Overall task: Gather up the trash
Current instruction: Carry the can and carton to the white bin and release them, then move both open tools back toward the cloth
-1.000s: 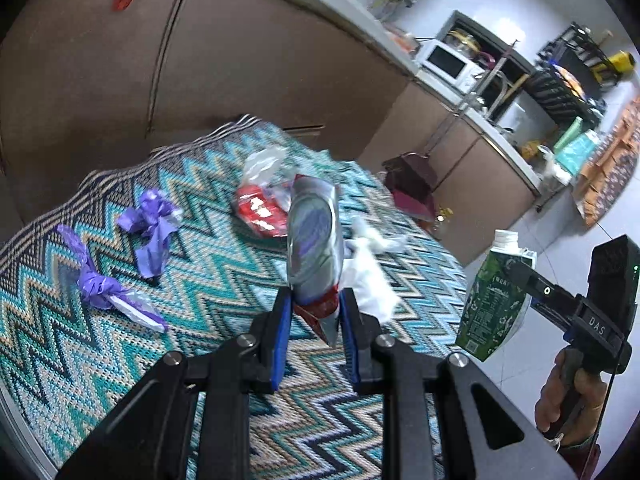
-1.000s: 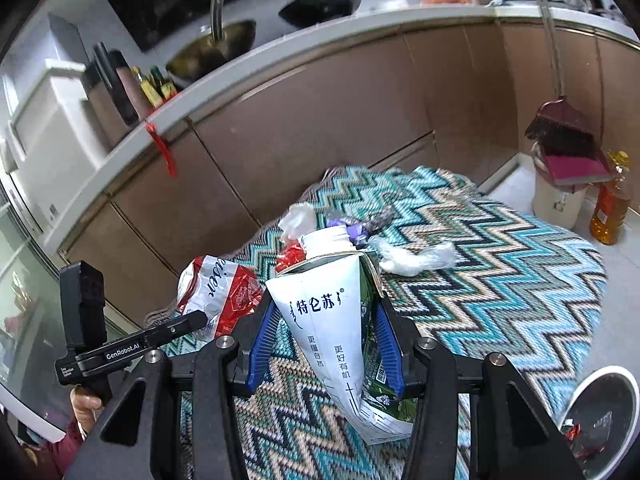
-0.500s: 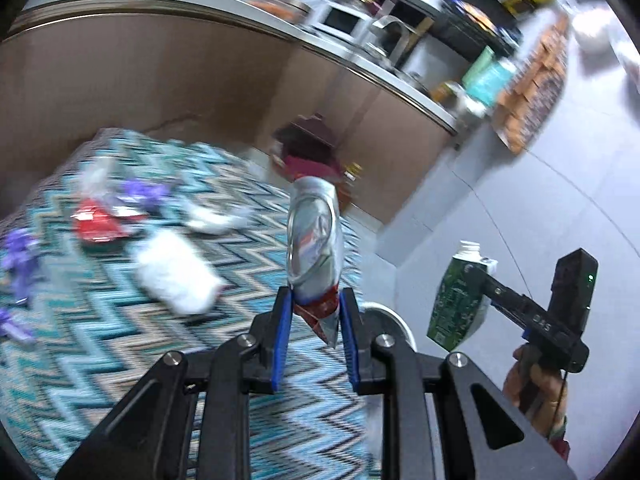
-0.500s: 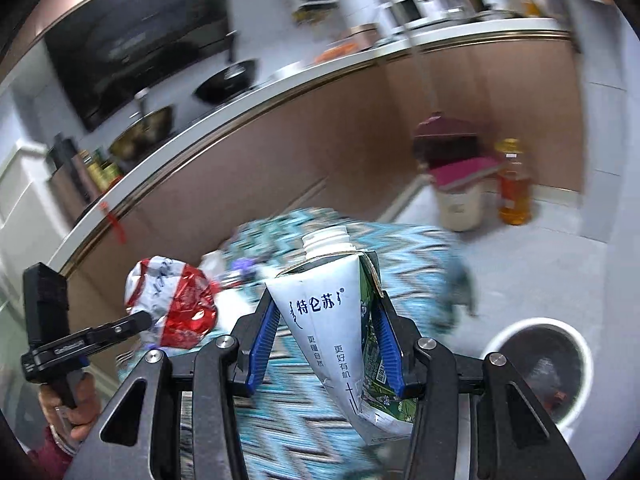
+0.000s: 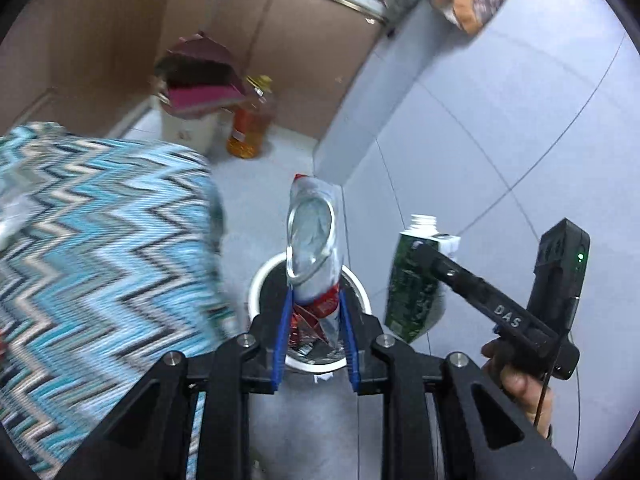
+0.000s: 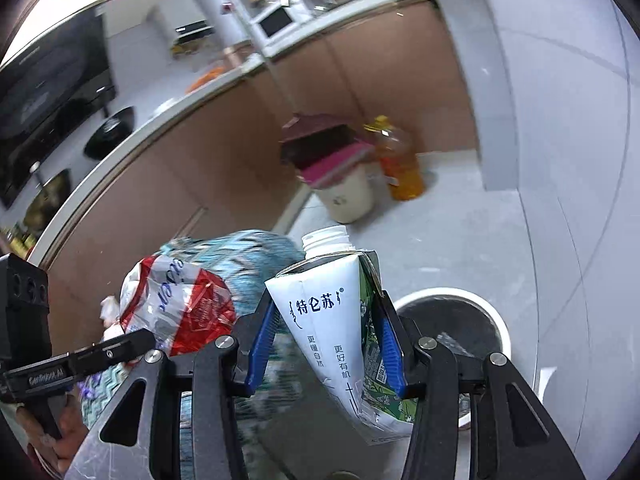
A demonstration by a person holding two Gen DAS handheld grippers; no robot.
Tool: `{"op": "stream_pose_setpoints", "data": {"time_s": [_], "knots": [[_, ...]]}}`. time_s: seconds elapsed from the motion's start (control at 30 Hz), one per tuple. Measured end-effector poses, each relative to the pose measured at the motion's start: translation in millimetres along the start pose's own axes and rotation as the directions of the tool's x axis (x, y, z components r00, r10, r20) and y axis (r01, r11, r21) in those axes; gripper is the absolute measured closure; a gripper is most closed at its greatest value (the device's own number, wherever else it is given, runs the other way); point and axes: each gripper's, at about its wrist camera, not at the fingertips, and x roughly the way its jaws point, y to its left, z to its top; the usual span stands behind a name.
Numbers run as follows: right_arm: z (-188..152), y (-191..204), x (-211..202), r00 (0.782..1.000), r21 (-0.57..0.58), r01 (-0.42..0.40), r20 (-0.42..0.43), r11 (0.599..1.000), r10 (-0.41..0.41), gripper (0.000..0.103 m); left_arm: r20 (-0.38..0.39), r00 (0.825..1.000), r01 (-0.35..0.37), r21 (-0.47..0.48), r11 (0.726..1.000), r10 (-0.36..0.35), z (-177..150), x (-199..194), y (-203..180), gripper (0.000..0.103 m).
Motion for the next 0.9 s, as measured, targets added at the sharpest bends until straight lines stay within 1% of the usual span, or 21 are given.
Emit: {"op": "stream_pose_setpoints", "data": {"time_s": [0.17, 0.23, 0.33, 0.43, 0.57, 0.67, 0.9], "knots": [[3.1, -32.4, 29.0, 1.000, 0.062, 0.020, -0.018, 0.998, -0.019, 0.055, -0.052, 0.999, -0.007, 0.036, 0.999, 0.009, 11.9, 55.9, -22.0, 0.079], [4.1, -41.9, 37.4, 0.999, 0.089, 0.028, -0.025, 0.996, -0.026, 0.054, -0.068, 0.998, -0.003, 0.036, 0.999, 0.006, 13.8, 70.1, -25.7, 0.079], [3.3, -51.9, 44.6, 0.998, 0.098, 0.066, -0.028, 0.993, -0.063, 0.053, -0.094, 0.996, 0.003, 0.042, 0.999, 0.000, 14.7, 90.5, -29.5, 0.079], [2.3, -60.8, 48.6, 0.996, 0.108, 0.089, -0.031, 0.990, -0.086, 0.050, -0.115, 0.993, 0.020, 0.038, 0.999, -0.016, 13.4, 102.0, -30.1, 0.077], [0.5, -61.2, 47.7, 0.995, 0.097, 0.101, -0.034, 0.990, -0.098, 0.050, -0.106, 0.994, 0.022, 0.034, 0.999, -0.019, 11.4, 99.4, -29.7, 0.077], [-2.1, -57.3, 44.3, 0.995, 0.095, 0.100, -0.037, 0.990, -0.097, 0.050, -0.087, 0.996, 0.021, 0.037, 0.999, -0.018, 9.6, 82.3, -23.3, 0.077], [-3.3, -41.6, 30.5, 0.997, 0.079, 0.075, -0.021, 0.994, -0.074, 0.050, -0.006, 1.000, -0.004, 0.049, 0.999, 0.005, 7.8, 32.2, -11.9, 0.077]]}}
